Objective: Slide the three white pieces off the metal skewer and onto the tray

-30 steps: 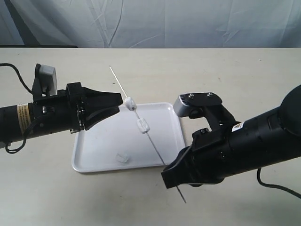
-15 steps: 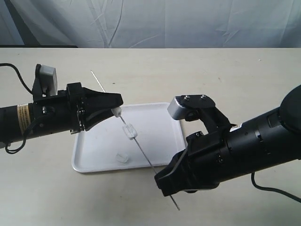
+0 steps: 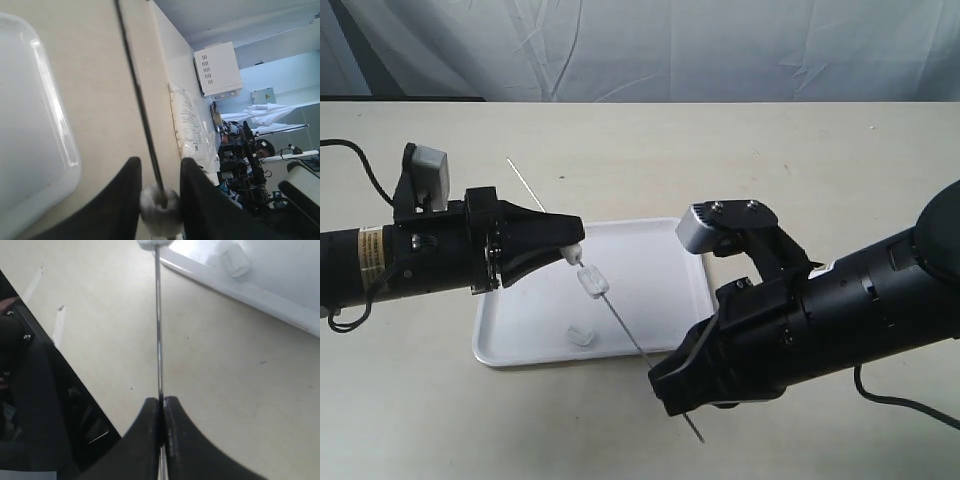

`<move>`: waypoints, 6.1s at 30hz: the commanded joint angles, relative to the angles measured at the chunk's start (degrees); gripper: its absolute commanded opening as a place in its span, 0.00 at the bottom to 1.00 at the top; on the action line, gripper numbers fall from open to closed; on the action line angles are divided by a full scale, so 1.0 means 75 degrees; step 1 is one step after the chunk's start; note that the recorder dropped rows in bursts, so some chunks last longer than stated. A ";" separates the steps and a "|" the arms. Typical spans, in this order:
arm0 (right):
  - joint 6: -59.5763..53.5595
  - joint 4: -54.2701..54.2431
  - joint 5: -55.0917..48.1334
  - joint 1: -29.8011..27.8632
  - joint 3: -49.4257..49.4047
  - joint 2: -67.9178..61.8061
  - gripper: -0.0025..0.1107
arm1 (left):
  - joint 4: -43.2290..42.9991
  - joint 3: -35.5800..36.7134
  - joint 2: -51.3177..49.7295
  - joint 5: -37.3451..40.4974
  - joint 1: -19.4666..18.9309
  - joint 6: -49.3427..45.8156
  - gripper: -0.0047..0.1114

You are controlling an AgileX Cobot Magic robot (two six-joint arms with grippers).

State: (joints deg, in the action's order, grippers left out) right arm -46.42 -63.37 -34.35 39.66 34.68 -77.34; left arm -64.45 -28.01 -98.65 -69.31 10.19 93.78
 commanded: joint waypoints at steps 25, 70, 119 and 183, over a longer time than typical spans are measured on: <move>-0.0046 0.0735 -0.1291 -0.0035 -0.0161 0.0042 0.02 | 0.0683 -0.0017 0.0079 -0.0086 -0.0797 -0.0382 0.04; 0.2215 0.0972 0.1552 -0.0035 -0.0595 0.0907 0.02 | 0.0574 -0.0017 -0.0661 0.0188 -0.0444 -0.2614 0.34; -0.2157 -0.3732 -0.0294 -0.0035 0.0291 -0.1654 0.02 | -0.0571 -0.0149 -0.0523 -0.0086 -0.0347 -0.0314 0.34; -0.2526 -0.1871 -0.2233 -0.0035 -0.1498 -0.1348 0.02 | 0.0999 -0.0162 -0.0523 -0.0086 -0.1662 -0.1182 0.06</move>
State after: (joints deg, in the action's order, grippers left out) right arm -65.15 -78.83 -49.45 39.41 24.41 -89.26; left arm -58.80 -29.22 -103.00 -70.10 0.21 85.41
